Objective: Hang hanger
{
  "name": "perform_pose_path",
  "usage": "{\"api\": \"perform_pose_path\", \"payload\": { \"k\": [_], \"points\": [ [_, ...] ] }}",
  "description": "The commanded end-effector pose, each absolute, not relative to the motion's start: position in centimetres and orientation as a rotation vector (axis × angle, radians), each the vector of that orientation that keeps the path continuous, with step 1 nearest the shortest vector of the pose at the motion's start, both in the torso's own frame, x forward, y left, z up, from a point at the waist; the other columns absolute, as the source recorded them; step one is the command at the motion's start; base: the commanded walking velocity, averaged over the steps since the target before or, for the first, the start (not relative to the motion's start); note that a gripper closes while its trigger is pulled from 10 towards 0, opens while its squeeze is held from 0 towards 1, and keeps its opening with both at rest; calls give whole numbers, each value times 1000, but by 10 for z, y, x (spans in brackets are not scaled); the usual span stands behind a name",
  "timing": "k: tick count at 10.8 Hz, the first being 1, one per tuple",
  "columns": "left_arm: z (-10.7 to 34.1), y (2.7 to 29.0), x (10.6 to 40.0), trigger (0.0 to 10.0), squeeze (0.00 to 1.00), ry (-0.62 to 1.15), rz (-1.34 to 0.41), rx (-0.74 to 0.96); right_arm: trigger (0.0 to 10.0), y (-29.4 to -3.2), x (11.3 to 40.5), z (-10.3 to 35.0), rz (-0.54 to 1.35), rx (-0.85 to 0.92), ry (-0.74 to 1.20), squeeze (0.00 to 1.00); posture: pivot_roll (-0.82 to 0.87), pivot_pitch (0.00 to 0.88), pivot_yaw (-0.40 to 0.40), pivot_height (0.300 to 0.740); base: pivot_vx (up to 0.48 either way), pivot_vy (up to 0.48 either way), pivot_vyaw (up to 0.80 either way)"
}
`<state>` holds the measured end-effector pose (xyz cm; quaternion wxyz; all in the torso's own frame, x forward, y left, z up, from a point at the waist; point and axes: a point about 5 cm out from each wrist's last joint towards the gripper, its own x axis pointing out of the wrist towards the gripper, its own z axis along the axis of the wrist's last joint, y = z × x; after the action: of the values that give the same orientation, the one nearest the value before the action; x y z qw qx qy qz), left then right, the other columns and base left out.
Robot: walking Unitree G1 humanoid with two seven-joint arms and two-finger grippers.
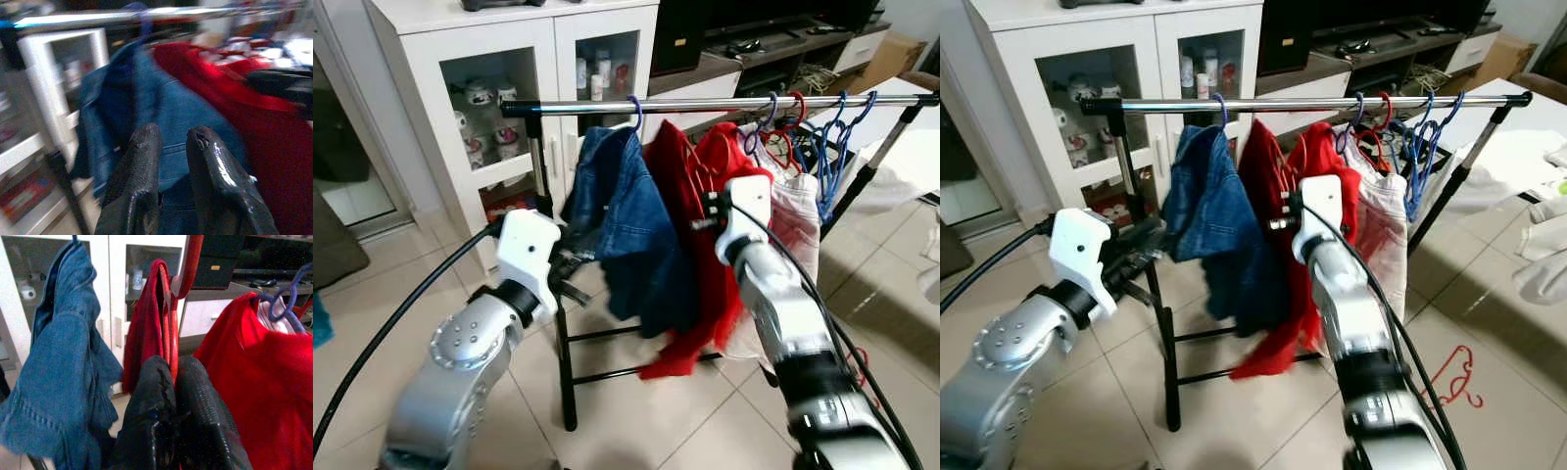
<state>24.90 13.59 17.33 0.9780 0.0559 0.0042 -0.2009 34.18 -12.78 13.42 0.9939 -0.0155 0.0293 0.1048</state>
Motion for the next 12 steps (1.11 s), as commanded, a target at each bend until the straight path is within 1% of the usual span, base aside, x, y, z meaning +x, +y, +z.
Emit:
{"api": "perform_pose_path", "payload": {
  "k": [1, 3, 7, 9, 12],
  "points": [
    [171, 139, 250, 10000, 0, 10, -357, 118, 10000, -131, 340, 141, 205, -29, 20, 0, 137, 0, -88, 740, 0, 0, 0],
    [170, 139, 249, 10000, 0, 7, -356, 104, 10000, -130, 330, 131, 219, 2, 47, 0, 133, 0, -86, 740, 304, 0, 0],
    [169, 140, 248, 10000, 0, 7, -352, 113, 10000, -121, 323, 130, 268, 27, 60, 0, 137, 0, -86, 740, 377, 0, 0],
    [167, 141, 246, 10000, 0, 14, -352, 123, 10000, -118, 313, 125, 274, 49, 86, 0, 141, 0, -90, 740, 384, 0, 0],
    [167, 141, 246, 10000, 0, 16, -365, 127, 10000, -116, 304, 120, 271, 64, 112, 0, 137, 0, -79, 740, 379, 0, 0]
  ]
}}
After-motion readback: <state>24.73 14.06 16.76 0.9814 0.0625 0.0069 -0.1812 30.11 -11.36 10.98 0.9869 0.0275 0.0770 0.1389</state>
